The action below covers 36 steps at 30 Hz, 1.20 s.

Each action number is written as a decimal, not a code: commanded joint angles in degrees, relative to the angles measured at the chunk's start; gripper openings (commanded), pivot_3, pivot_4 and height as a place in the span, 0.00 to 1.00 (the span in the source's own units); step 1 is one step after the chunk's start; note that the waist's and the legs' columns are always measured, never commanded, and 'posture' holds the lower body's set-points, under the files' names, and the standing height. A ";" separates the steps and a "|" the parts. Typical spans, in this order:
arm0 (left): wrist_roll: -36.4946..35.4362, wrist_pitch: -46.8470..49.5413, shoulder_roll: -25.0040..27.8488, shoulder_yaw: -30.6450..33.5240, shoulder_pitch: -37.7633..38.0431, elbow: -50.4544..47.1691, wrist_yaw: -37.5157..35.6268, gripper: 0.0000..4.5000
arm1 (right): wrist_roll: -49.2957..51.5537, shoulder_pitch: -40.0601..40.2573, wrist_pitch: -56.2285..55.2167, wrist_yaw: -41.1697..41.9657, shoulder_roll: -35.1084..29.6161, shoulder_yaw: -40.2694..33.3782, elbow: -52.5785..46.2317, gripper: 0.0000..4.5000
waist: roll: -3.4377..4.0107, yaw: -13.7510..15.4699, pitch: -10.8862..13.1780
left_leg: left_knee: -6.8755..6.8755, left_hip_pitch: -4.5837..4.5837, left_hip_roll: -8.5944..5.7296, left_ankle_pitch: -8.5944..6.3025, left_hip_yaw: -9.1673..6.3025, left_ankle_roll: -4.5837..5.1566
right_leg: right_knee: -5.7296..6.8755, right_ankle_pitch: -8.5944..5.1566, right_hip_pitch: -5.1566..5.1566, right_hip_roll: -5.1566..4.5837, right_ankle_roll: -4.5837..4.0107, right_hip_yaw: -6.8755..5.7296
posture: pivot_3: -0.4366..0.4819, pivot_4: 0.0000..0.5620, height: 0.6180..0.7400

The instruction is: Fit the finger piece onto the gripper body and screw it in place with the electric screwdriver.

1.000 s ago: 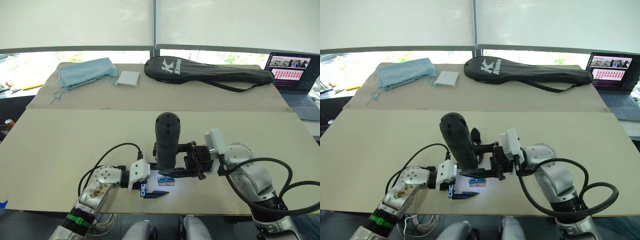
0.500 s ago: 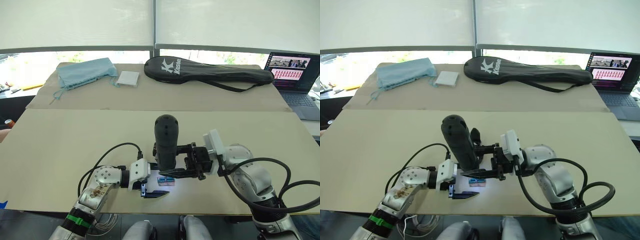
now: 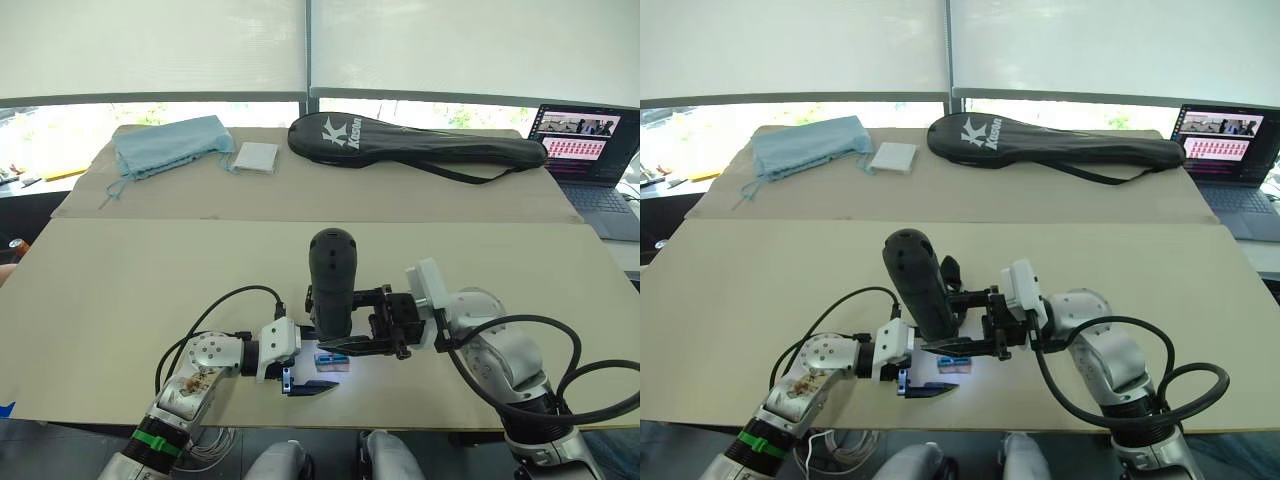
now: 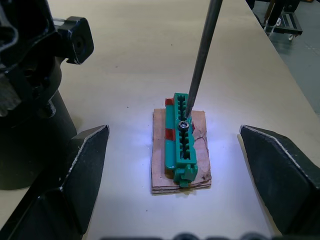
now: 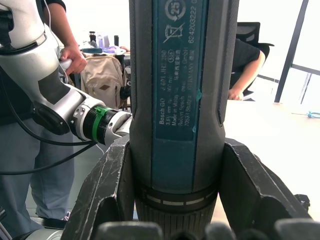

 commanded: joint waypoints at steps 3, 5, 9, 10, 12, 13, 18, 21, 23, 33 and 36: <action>0.58 0.52 -0.37 -2.26 1.58 1.83 0.00 0.98 | 1.80 -1.94 -0.90 -0.22 0.61 -1.10 -1.80 0.43 | 0.00 0.01 0.00 | 0.00 0.00 0.00 0.00 0.00 0.00 | 0.00 0.00 0.00 0.00 0.00 0.00 | 0.48 0.27 1.00; 0.61 0.50 -0.43 -2.29 1.56 1.90 0.03 0.98 | 1.77 -2.02 -0.82 -0.30 0.71 -0.91 -1.76 0.43 | 0.00 0.02 0.00 | 0.00 0.00 0.00 0.00 0.00 0.00 | 0.00 0.00 0.00 0.00 0.00 0.00 | 0.48 0.27 1.00; 0.68 0.56 -0.51 -2.26 1.60 1.94 0.21 0.98 | 1.64 -1.86 -0.80 -0.23 0.75 -0.51 -1.71 0.43 | 0.01 0.03 0.00 | 0.00 0.00 0.00 0.00 0.00 0.00 | 0.00 0.00 0.01 0.00 0.00 0.00 | 0.48 0.27 1.00; 0.68 0.59 -0.51 -2.26 1.60 1.92 0.26 0.98 | 1.64 -1.84 -0.80 -0.20 0.74 -0.46 -1.69 0.43 | 0.01 0.03 -0.01 | 0.01 0.00 0.00 0.00 0.00 0.00 | 0.00 0.00 0.01 0.00 0.00 0.00 | 0.48 0.27 1.00; 0.69 0.64 -0.52 -2.28 1.64 1.87 0.36 0.98 | 1.60 -1.80 -0.81 -0.08 0.66 -0.37 -1.62 0.43 | 0.01 0.04 -0.01 | 0.01 0.00 0.00 0.00 0.00 0.00 | 0.00 0.00 0.01 0.00 0.00 0.00 | 0.48 0.27 1.00; 0.69 0.65 -0.51 -2.29 1.65 1.85 0.39 0.98 | 1.60 -1.80 -0.80 -0.05 0.64 -0.35 -1.60 0.43 | 0.01 0.04 -0.01 | 0.01 0.00 0.00 0.00 0.00 0.00 | 0.00 0.00 0.01 0.00 0.00 0.00 | 0.48 0.27 1.00; 0.69 0.79 -0.42 -2.28 1.69 1.70 0.53 0.98 | 1.39 -1.79 -0.92 0.00 0.88 0.03 -1.34 0.43 | 0.02 0.04 -0.01 | 0.02 0.01 0.00 0.00 0.00 0.00 | 0.00 0.00 0.02 0.00 0.00 0.00 | 0.48 0.27 1.00; 0.69 0.80 -0.38 -2.28 1.71 1.68 0.54 0.98 | 0.97 -1.66 -1.08 0.20 0.84 0.42 -1.10 0.43 | 0.02 0.03 -0.01 | 0.02 0.01 0.00 0.00 0.00 0.00 | 0.00 0.00 0.02 0.00 0.00 0.00 | 0.48 0.27 1.00; 0.70 0.80 -0.31 -2.28 1.77 1.68 0.53 0.98 | 0.96 -1.60 -0.99 0.25 0.80 0.52 -1.10 0.43 | 0.02 0.03 -0.01 | 0.02 0.01 0.00 0.00 0.00 0.00 | 0.00 0.00 0.02 0.00 0.00 0.00 | 0.48 0.27 1.00; 0.84 0.70 -0.18 -2.40 1.63 1.82 0.36 0.98 | 0.99 -1.69 -0.95 0.08 0.90 0.62 -1.04 0.43 | 0.02 0.02 -0.01 | 0.02 0.01 0.00 0.00 0.00 0.00 | 0.00 0.00 0.02 0.00 0.00 0.00 | 0.48 0.27 1.00; 0.85 0.79 -0.19 -2.43 1.61 1.77 0.38 0.98 | 0.97 -1.66 -0.89 0.01 0.90 0.69 -1.05 0.43 | 0.02 0.02 -0.02 | 0.02 0.01 0.00 0.00 0.00 0.00 | 0.00 0.00 0.02 0.00 0.00 0.00 | 0.48 0.27 1.00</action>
